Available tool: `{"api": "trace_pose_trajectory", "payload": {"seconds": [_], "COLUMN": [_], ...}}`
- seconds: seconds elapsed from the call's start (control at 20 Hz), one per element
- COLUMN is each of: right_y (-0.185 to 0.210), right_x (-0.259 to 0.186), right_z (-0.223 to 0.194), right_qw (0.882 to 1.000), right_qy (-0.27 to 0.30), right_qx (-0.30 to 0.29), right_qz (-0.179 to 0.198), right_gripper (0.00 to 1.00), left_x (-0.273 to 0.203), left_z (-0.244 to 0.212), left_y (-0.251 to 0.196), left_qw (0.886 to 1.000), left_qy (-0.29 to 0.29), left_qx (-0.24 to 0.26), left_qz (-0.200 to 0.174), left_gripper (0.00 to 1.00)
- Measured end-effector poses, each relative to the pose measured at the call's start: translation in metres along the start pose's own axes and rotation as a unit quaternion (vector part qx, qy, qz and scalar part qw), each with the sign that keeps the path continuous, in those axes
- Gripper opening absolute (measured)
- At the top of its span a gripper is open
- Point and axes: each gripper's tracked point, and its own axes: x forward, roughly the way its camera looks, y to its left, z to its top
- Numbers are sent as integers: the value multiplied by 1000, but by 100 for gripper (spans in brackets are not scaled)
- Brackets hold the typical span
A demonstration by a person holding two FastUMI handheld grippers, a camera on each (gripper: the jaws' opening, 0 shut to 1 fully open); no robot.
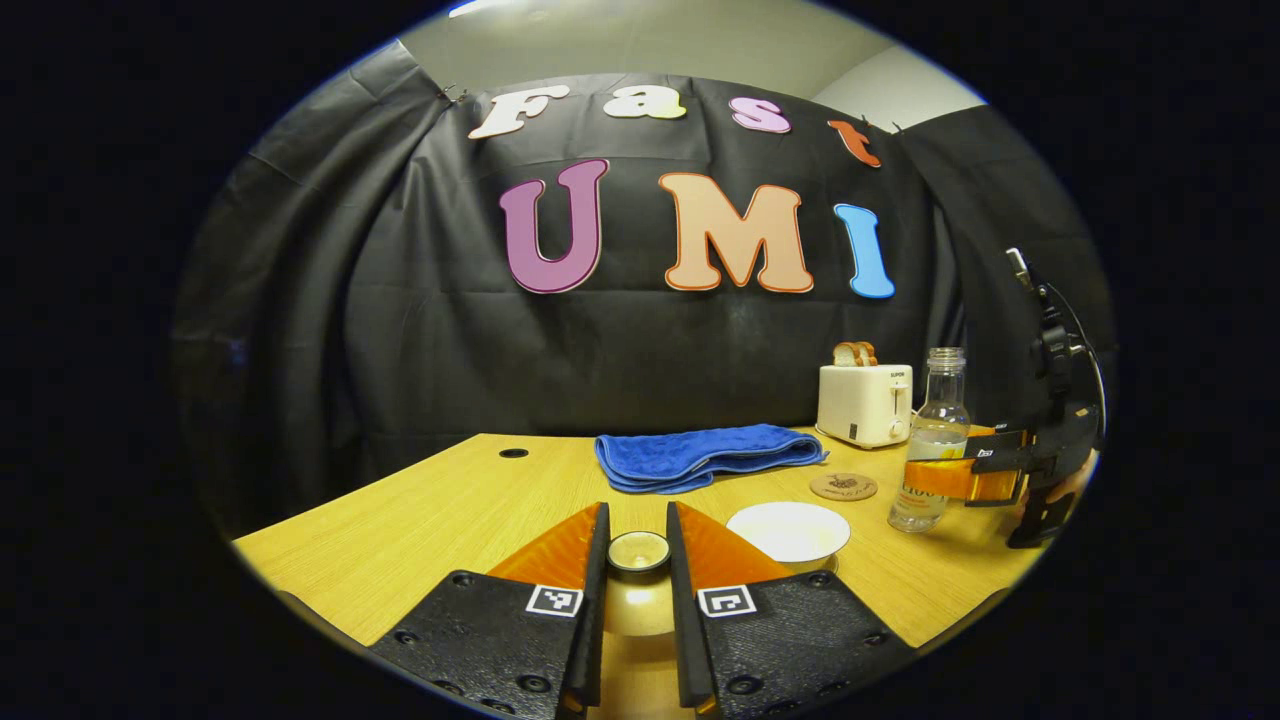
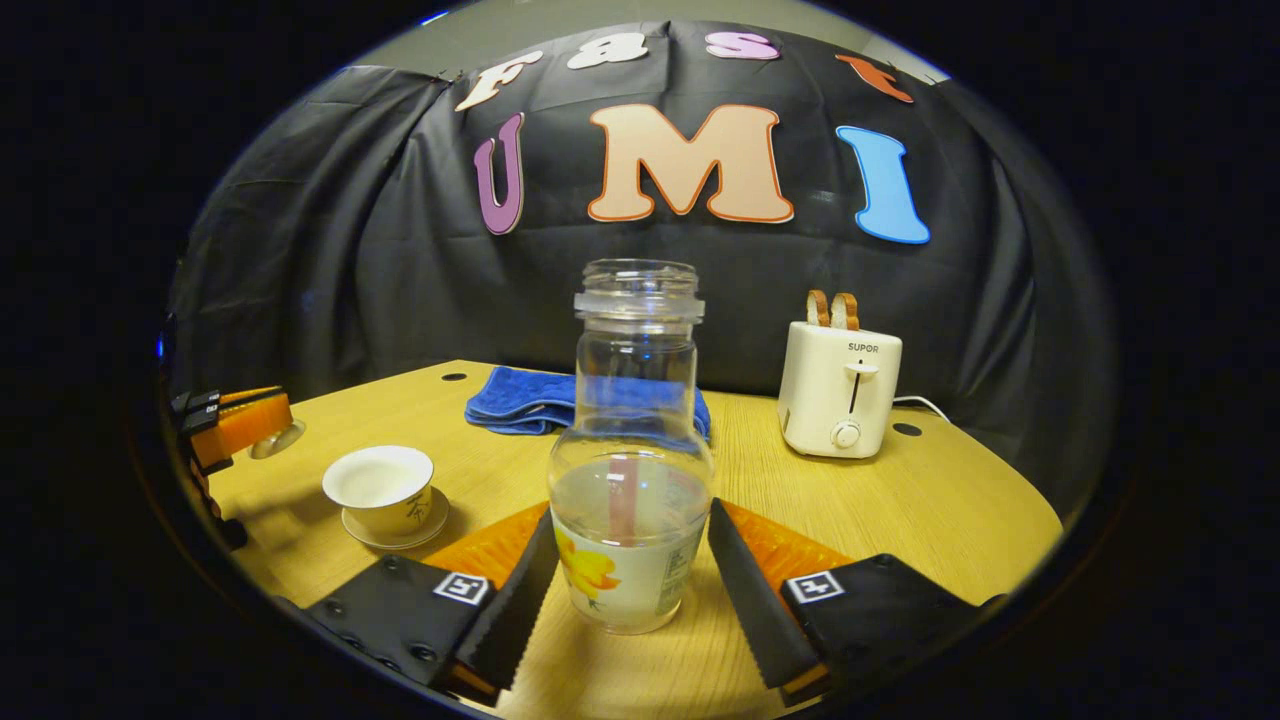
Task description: Open the teacup lid with one hand, grasp the water bottle and pour water into the teacup with the other hand; after pouring, place the water bottle on the coaster and then close the teacup lid.
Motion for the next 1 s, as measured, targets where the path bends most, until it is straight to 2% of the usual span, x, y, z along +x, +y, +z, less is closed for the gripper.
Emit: {"api": "trace_pose_trajectory", "payload": {"seconds": [0.1,0.35,0.5,0.8,1.0], "right_y": [-1,8,11,16,25], "right_x": [-1,-5,-10,-1,4], "right_z": [2,5,19,44,43], "right_qw": [1000,997,991,952,918], "right_qy": [-5,-11,-23,-37,-34], "right_qx": [-12,-68,-130,-300,-393], "right_qz": [-7,-20,-27,-41,-47], "right_gripper": [82,79,79,79,79], "left_x": [-1,-3,-2,-3,-3], "left_z": [0,0,-1,-1,-1], "left_y": [4,7,7,7,7], "left_qw": [1000,1000,1000,1000,1000], "left_qy": [0,0,1,2,2], "left_qx": [0,0,0,-1,-1], "left_qz": [4,8,7,7,7], "left_gripper": [27,27,27,27,27]}}
